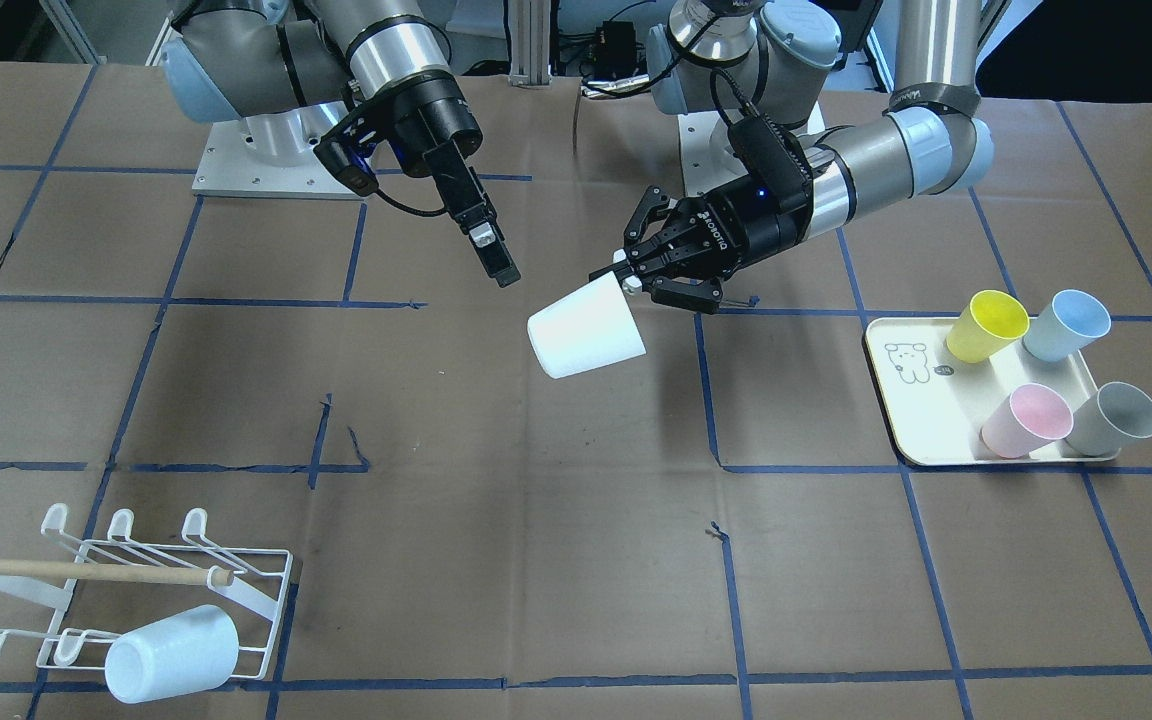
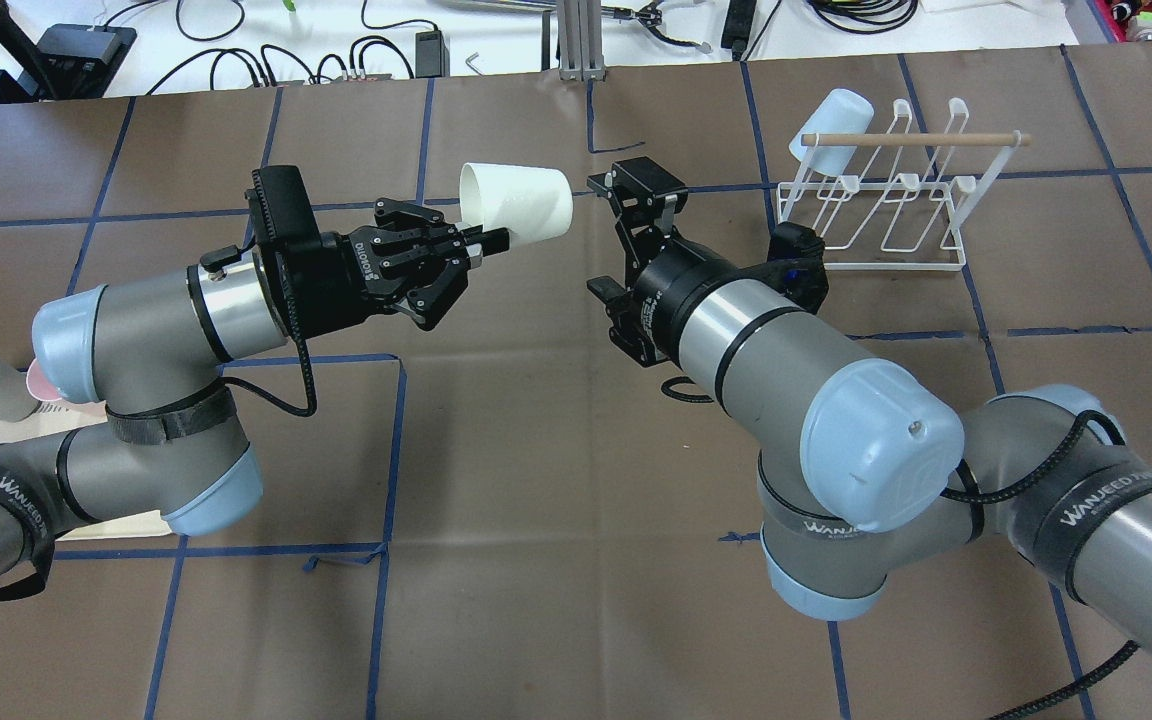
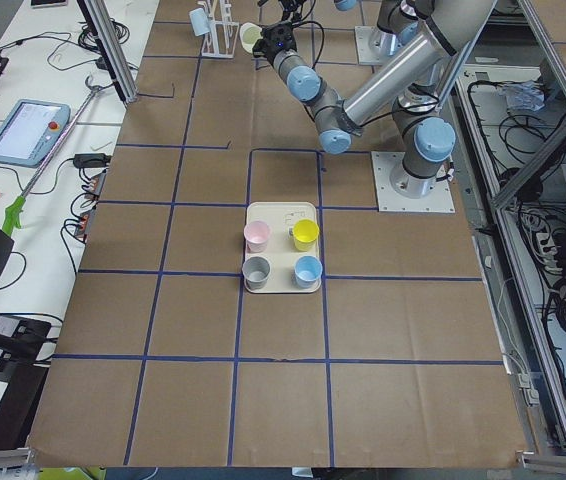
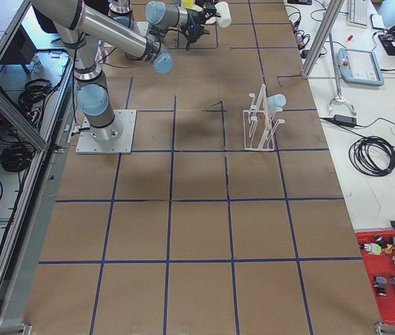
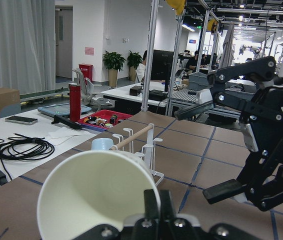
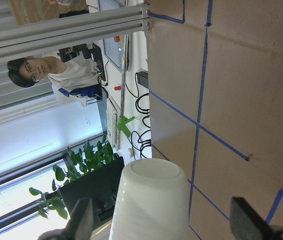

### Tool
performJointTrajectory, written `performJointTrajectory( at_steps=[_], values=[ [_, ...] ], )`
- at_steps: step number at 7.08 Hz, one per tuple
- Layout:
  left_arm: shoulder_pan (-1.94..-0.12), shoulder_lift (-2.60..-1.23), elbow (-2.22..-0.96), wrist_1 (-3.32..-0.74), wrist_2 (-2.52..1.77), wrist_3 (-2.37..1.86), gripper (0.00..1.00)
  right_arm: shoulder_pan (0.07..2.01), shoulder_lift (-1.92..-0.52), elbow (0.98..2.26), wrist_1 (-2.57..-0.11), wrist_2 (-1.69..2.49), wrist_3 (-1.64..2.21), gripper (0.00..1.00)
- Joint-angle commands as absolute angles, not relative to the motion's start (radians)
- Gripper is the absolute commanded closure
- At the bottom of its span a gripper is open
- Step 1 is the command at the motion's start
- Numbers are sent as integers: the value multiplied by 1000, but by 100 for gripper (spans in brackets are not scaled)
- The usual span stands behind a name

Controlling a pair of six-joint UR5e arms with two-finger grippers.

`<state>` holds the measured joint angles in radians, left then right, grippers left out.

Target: Transfer IKEA cup to right arm and place on rack

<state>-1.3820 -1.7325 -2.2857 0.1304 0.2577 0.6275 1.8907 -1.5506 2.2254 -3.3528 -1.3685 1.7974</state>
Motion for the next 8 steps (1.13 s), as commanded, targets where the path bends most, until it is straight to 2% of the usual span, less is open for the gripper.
performJointTrajectory(
  at_steps=[1,8],
  values=[
    [-1382,-1735,-2286,130,258,627,93,1902,-1534,2209,-3343,-1376,1810,4],
    [-1382,-1729,-2286,130,258,627,92,1924,-1402,2088,-3343,-1376,1894,4]
  ],
)
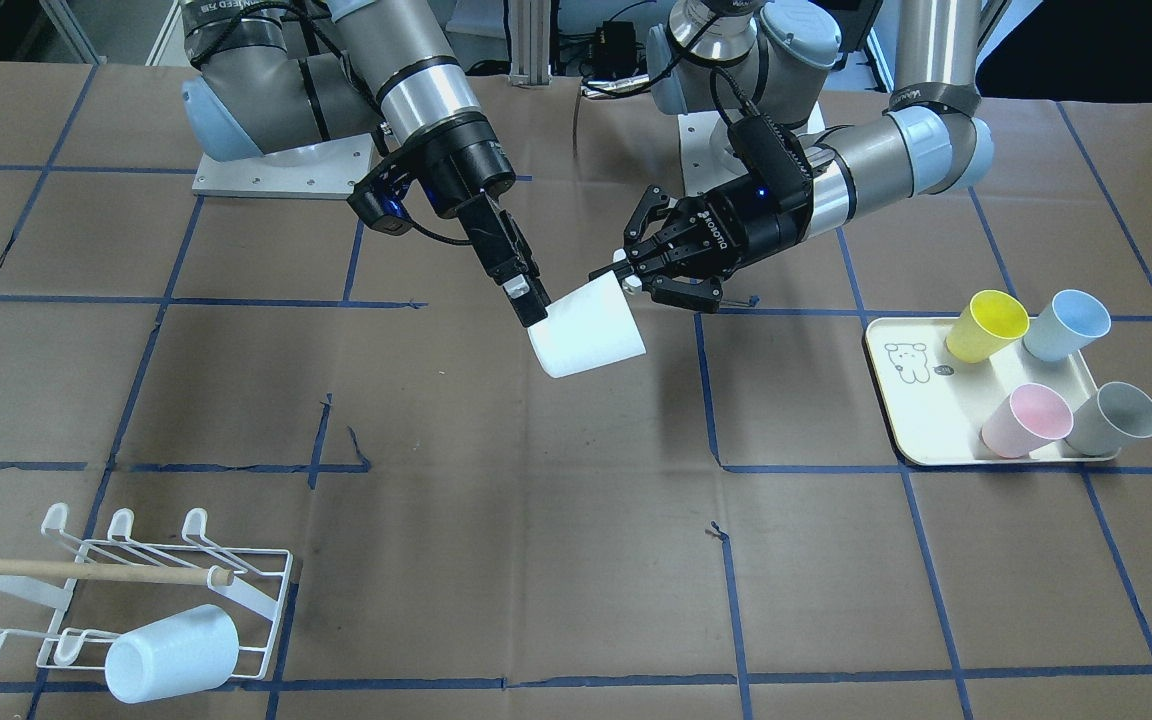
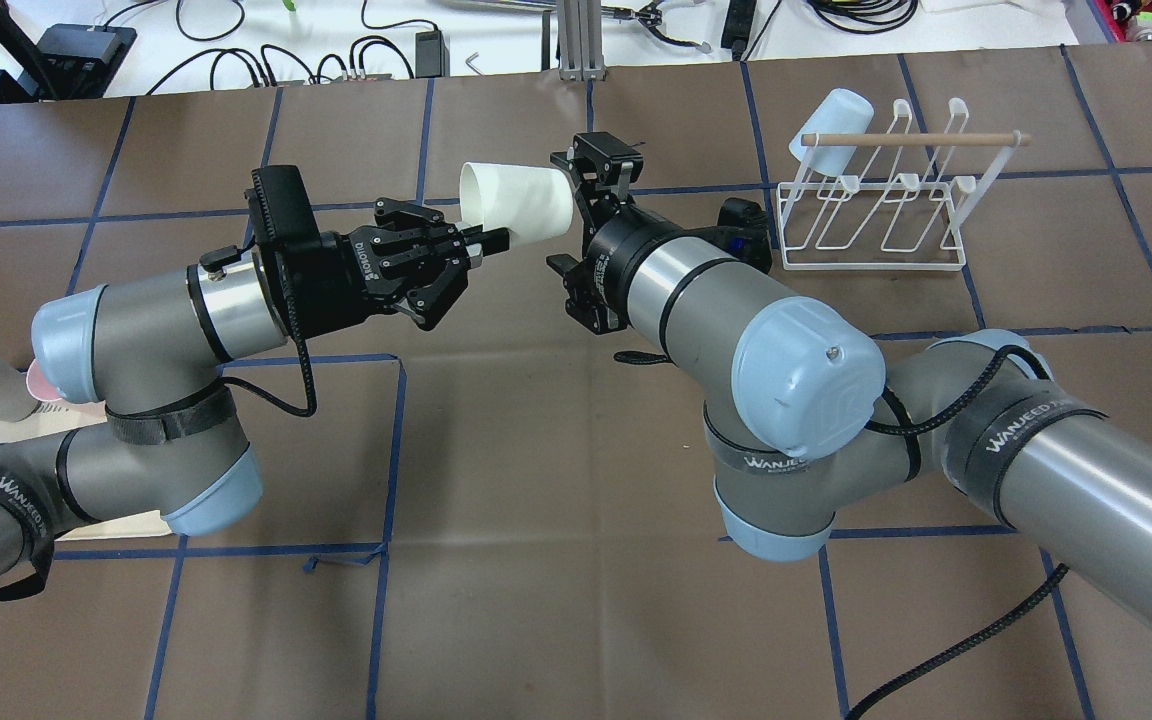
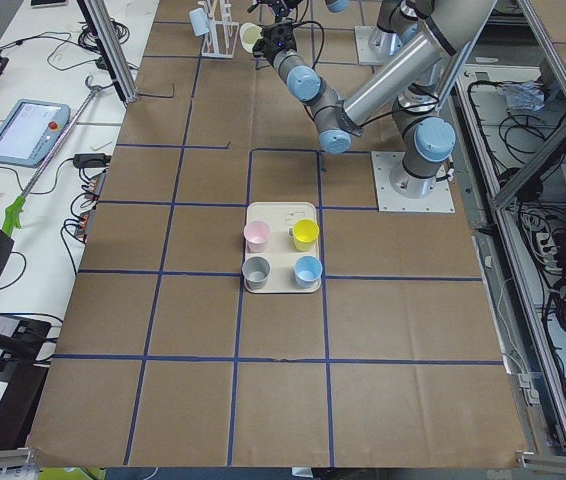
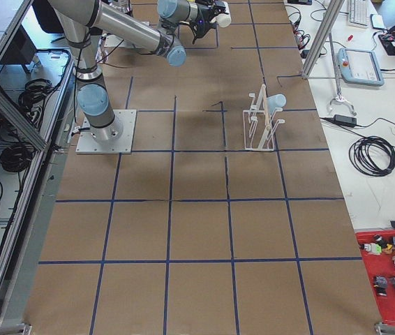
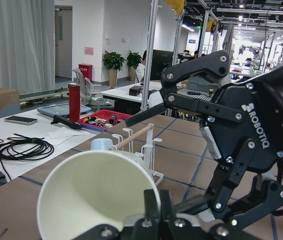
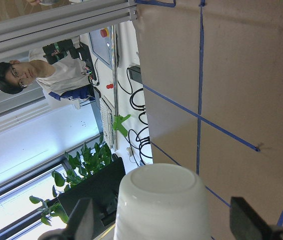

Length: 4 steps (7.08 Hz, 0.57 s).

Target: Transfer IKEA cup to right arm and place on rack

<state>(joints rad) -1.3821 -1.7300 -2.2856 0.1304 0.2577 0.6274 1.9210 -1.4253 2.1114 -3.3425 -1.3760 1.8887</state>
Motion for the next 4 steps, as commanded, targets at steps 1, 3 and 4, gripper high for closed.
performJointTrajectory(
  at_steps=[1,3,4],
  values=[
    [-1382,-1727,-2286,130,258,627,92,1924,-1385,2070,-3343,-1376,1894,4],
    [-1381,-1726,-2286,132,258,627,91,1927,-1358,2037,-3343,-1376,1894,4],
    [-1381,-1726,-2286,130,258,627,91,1936,-1341,2026,-3343,-1376,1894,5]
  ],
)
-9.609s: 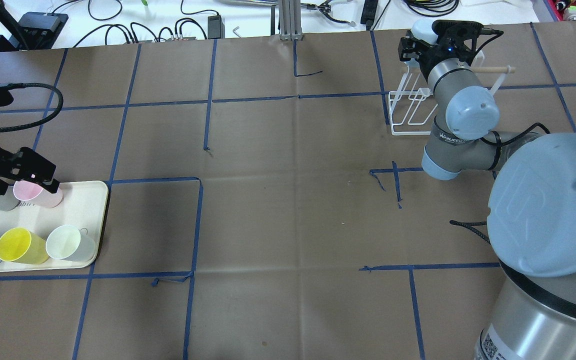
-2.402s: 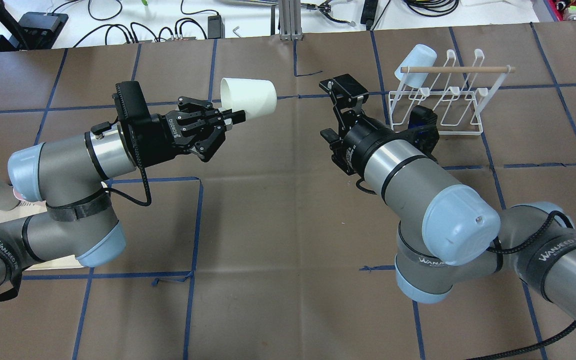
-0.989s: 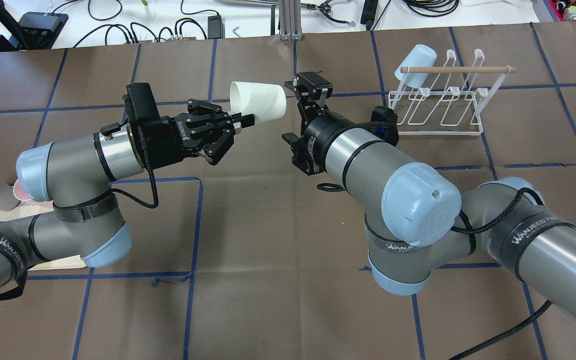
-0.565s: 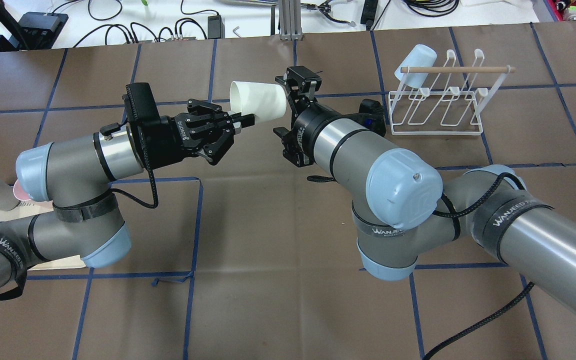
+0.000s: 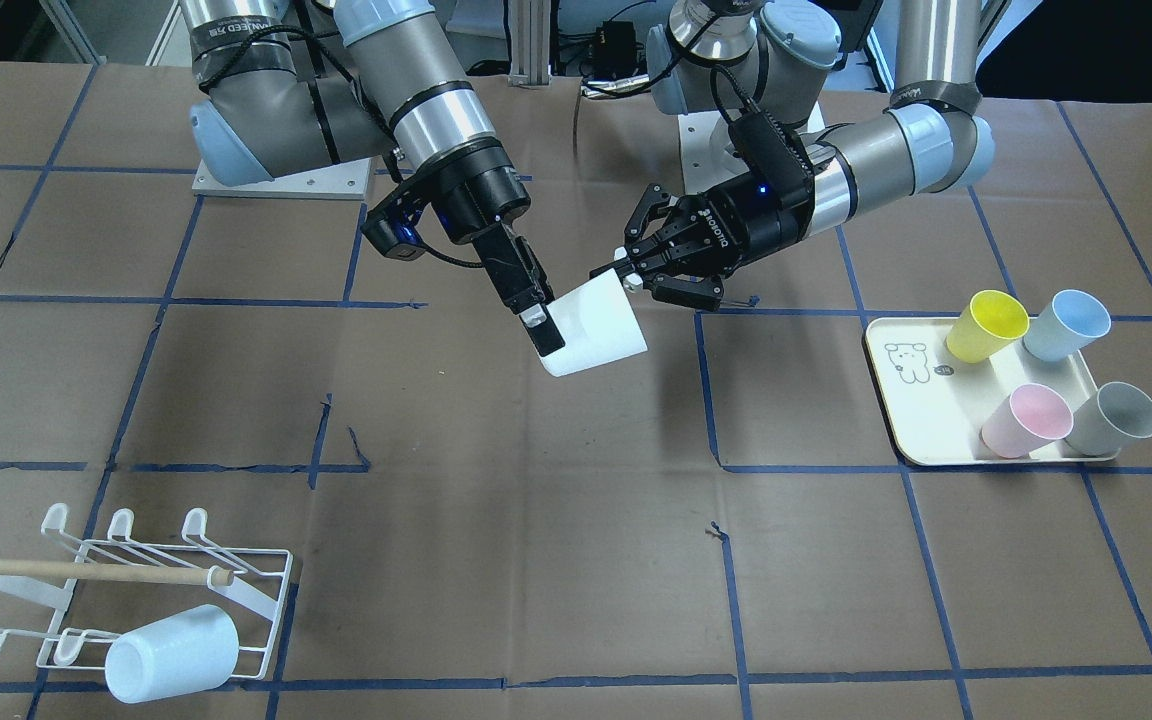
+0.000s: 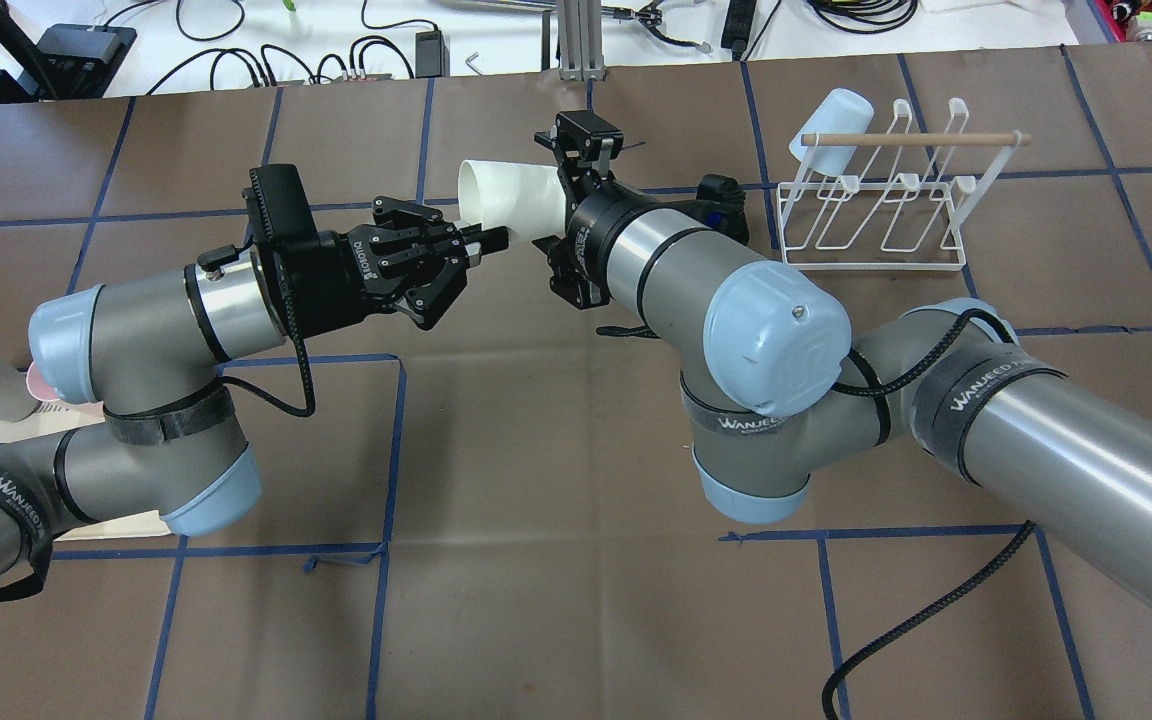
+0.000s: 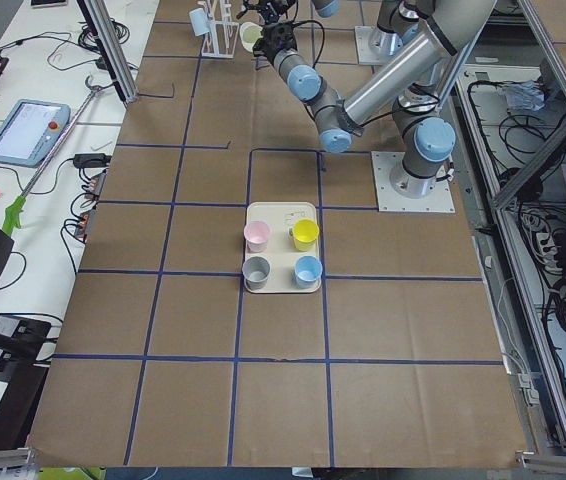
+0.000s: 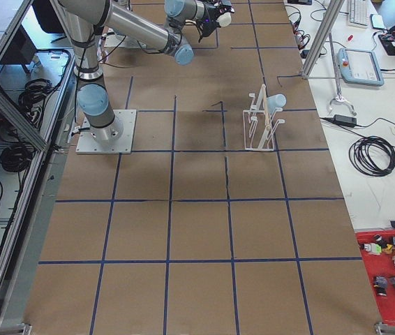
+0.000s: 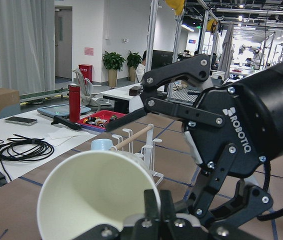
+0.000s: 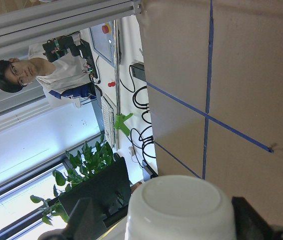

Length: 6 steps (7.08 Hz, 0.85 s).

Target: Transfer IKEA cup to right arm and place on rack

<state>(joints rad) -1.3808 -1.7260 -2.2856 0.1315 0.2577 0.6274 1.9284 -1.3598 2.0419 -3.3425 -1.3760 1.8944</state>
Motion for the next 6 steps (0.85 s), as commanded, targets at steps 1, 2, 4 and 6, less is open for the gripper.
performJointTrajectory(
  at_steps=[1,2,4,6],
  values=[
    [-1381,-1726,-2284,130,258,627,91,1940,-1335,2022,-3344,-1373,1898,6],
    [-1381,-1726,-2284,130,258,627,91,1940,-1335,2022,-3344,-1370,1898,7],
    [-1381,-1726,-2284,130,258,624,91,1940,-1335,2023,-3344,-1362,1896,15],
    [-1381,-1729,-2284,132,256,626,90,1937,-1335,2028,-3353,-1359,1890,36]
  ],
)
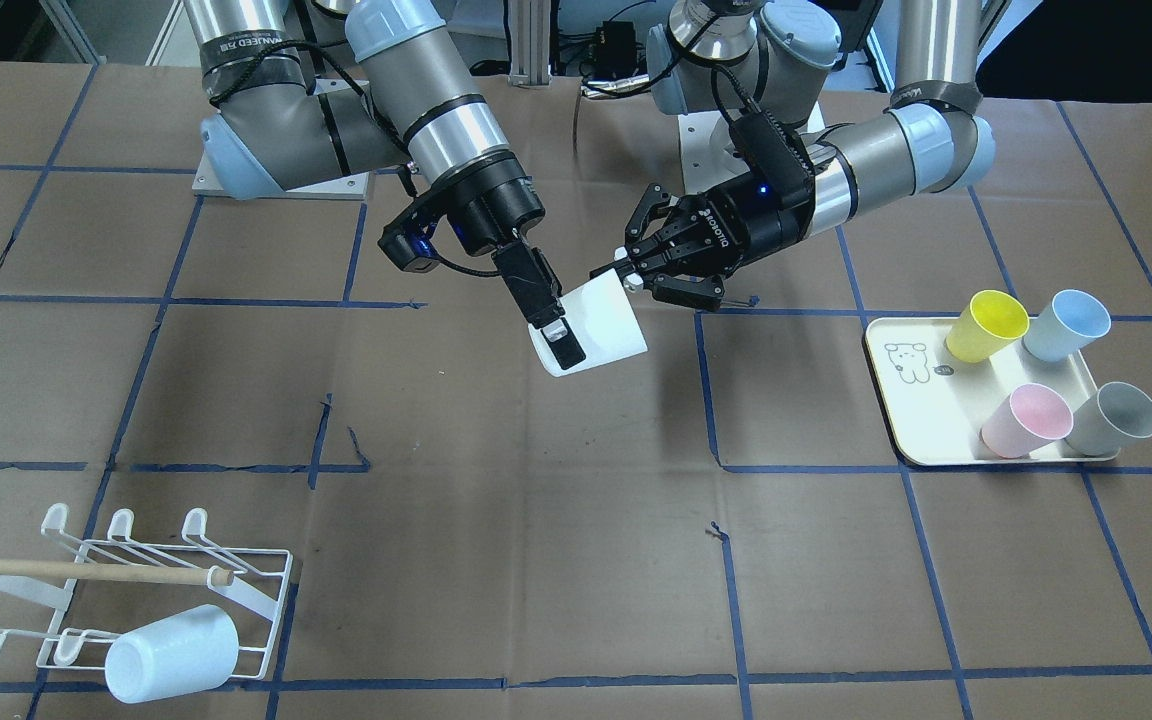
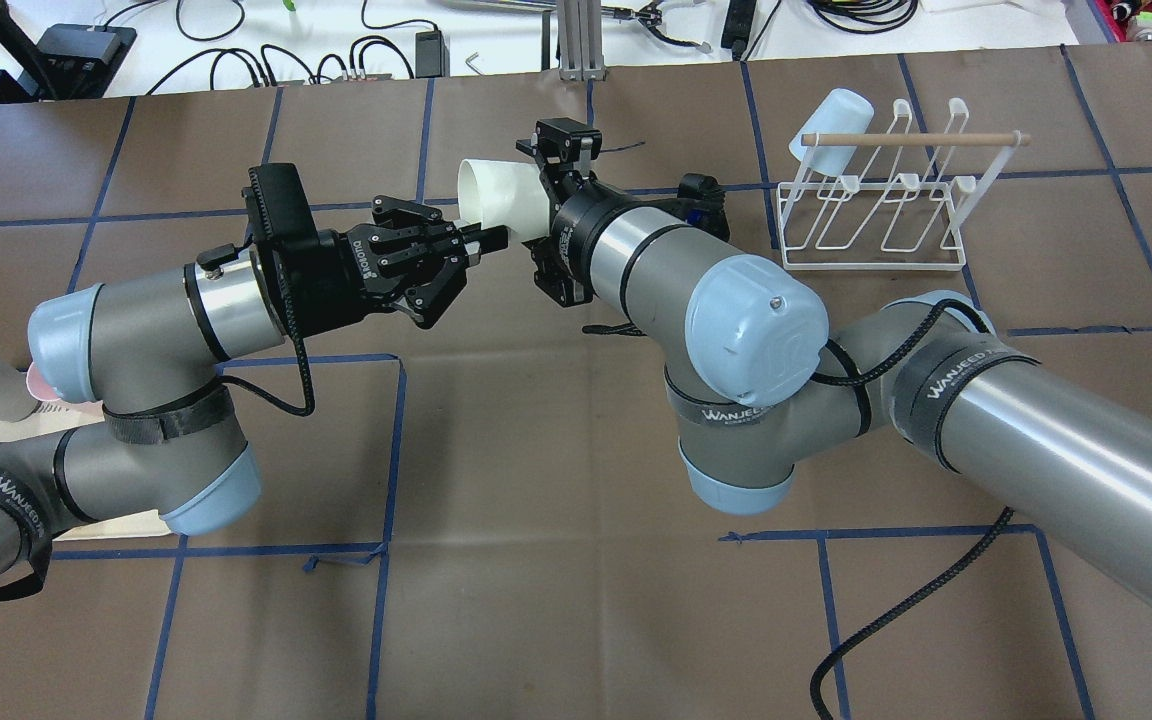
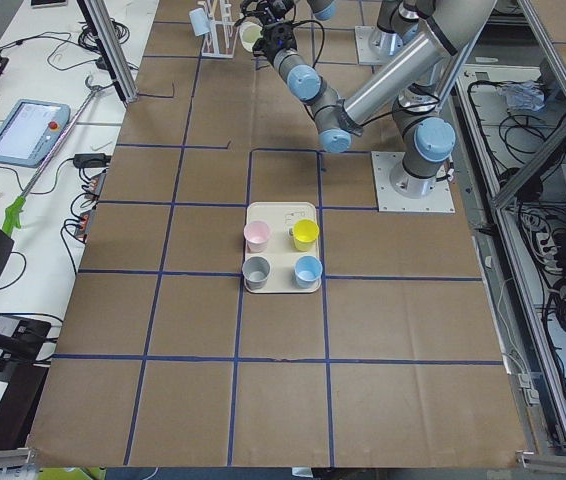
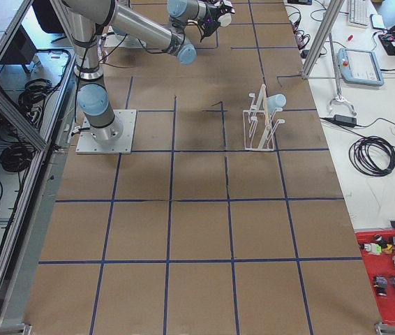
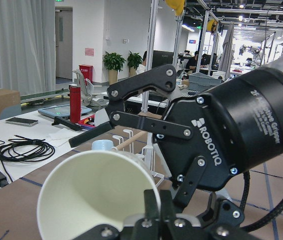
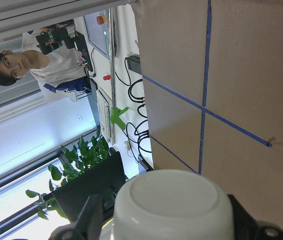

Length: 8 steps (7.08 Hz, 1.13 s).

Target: Transfer IKEA cup to right arm and place on rack

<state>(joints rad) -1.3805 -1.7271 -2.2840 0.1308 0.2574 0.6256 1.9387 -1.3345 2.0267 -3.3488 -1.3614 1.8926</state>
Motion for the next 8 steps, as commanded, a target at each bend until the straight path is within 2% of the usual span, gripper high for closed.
performJointTrajectory(
  at_steps=[1,2,3,7,8],
  values=[
    [-1381,-1729,-2284,132,256,624,90,1937,-1335,2029,-3356,-1359,1890,47],
    [-1381,-1727,-2283,132,258,626,88,1937,-1335,2029,-3356,-1356,1890,54],
    [-1381,-1726,-2270,133,258,629,75,1937,-1335,2029,-3358,-1356,1888,57],
    [-1378,-1736,-2249,132,249,574,3,1937,-1335,2029,-3358,-1355,1888,68],
    [-1367,-1736,-2247,130,245,566,1,1937,-1335,2026,-3356,-1355,1885,73]
  ],
)
